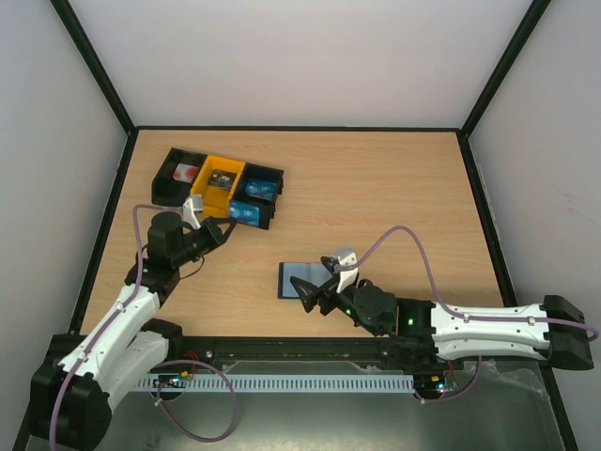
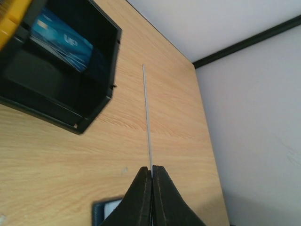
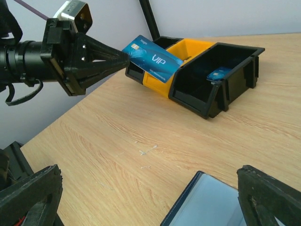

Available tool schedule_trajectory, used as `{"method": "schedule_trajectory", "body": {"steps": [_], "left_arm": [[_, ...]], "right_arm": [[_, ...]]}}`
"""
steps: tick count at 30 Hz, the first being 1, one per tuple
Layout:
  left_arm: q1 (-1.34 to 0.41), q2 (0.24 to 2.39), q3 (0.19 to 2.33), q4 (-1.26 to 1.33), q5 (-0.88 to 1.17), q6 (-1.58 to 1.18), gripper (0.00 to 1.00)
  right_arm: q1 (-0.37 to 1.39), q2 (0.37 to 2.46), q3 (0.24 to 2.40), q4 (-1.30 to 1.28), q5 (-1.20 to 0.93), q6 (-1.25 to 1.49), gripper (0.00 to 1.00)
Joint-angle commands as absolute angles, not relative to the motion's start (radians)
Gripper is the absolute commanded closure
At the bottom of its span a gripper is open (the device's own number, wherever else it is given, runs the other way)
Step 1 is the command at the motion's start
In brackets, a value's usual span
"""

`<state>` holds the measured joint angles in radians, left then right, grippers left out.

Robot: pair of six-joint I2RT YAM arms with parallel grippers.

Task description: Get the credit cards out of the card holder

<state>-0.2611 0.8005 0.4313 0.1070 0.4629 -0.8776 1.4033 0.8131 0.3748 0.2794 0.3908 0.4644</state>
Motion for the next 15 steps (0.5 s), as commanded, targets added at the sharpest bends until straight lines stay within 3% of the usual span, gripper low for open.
{"method": "schedule_trajectory", "body": {"steps": [1, 15], "left_arm": [[-0.232, 0.846, 0.492, 0.07, 0.416, -0.797, 0.97], [-0.19, 0.979, 0.549, 0.134, 0.347, -0.797, 0.97]], "right_arm": [[1.411, 0.777, 0.348, 0.258, 0.387, 0.522, 0.02], [1.41, 0.753, 0.319, 0.233, 0.427, 0.552, 0.02]]}}
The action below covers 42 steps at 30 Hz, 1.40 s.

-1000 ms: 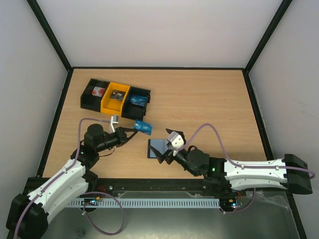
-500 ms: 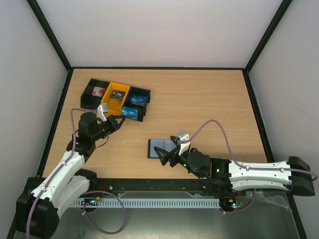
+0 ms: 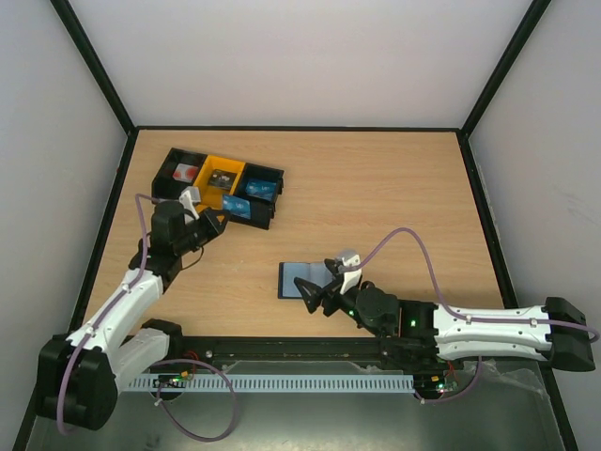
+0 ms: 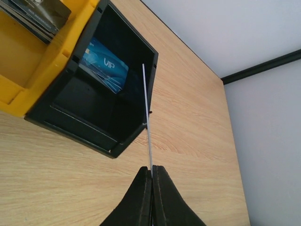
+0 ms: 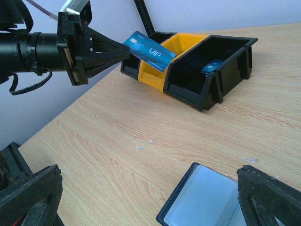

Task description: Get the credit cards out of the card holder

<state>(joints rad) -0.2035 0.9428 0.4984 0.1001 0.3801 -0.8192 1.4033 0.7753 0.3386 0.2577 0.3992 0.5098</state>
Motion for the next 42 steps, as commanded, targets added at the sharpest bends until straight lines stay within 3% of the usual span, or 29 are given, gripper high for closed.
{"method": "schedule_trajectory", "body": {"steps": [1, 13, 42], "left_arm": [[-0.19, 0.991, 0.555, 0.141, 0.35, -0.795, 0.97], [-0.187, 1.094, 0.625, 0.187, 0.349, -0.788, 0.97], [-0.227, 1.587, 0.834, 0.376, 0.319, -0.782, 0.97]], "right_arm": [[1.41, 0.749, 0.31, 0.237, 0.426, 0.563, 0.02], [1.41, 0.713, 0.299, 0.21, 0.428, 0.597, 0.02], [1.409, 0.656, 0.285, 0.159, 0.494, 0.574, 0.02]]}}
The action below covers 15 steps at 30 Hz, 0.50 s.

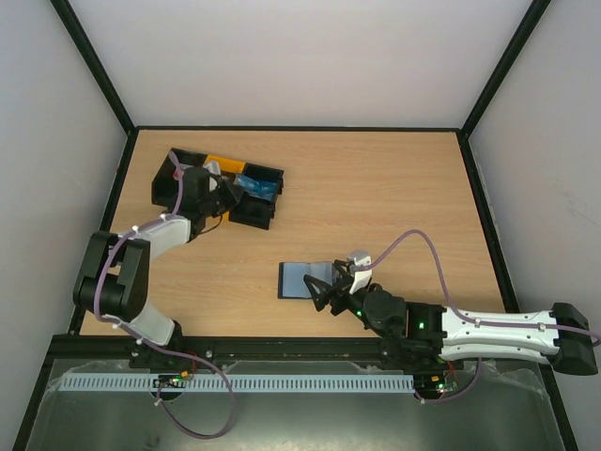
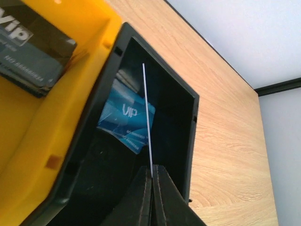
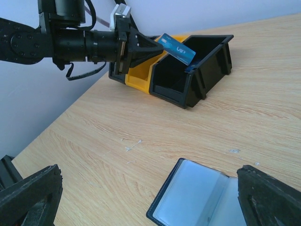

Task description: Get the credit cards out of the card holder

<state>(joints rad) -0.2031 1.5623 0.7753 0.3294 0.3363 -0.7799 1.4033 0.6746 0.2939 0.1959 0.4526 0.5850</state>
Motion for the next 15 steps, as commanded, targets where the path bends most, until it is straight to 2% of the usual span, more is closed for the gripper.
{"method": "schedule_trajectory", "body": {"steps": [1, 15], "left_arm": [[-0.231, 1.598, 0.842, 0.377, 0.316, -0.783, 0.97], [-0.251, 1.75, 0.936, 0.383, 0.325, -0.79, 0.97]], "right_arm": [[1.409, 0.654, 0.285, 0.157, 0.496, 0.572, 0.02], [1.409, 0.636, 0.282, 0.145, 0.526, 0.578, 0.02]]}}
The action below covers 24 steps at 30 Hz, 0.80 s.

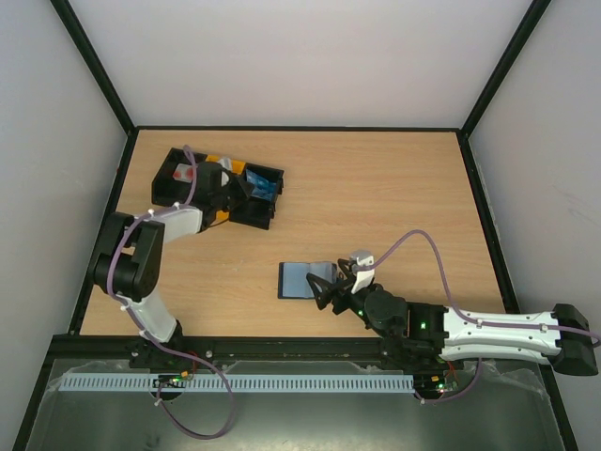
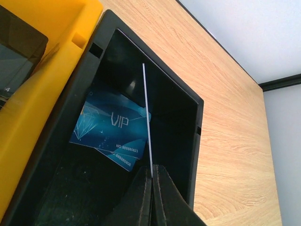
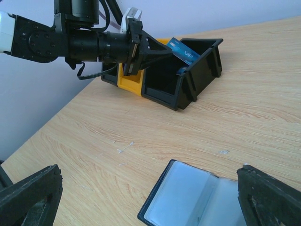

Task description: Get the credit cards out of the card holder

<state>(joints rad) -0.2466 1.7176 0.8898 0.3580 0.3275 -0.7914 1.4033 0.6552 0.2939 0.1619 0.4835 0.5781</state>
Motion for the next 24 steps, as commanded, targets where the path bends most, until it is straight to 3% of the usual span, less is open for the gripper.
{"method": "schedule_trajectory", "body": {"steps": [1, 24], "left_arm": [[-0.252, 1.757, 0.944, 0.376, 0.326, -0.787, 0.97], [-0.262, 1.869, 1.027, 0.303, 0.324, -0.747, 0.97]], "right_arm": [[1.409, 0.634, 0.28, 0.149, 0.525, 0.58, 0.02], [1.409, 0.614, 0.283, 0.131, 0.55, 0.572, 0.02]]}}
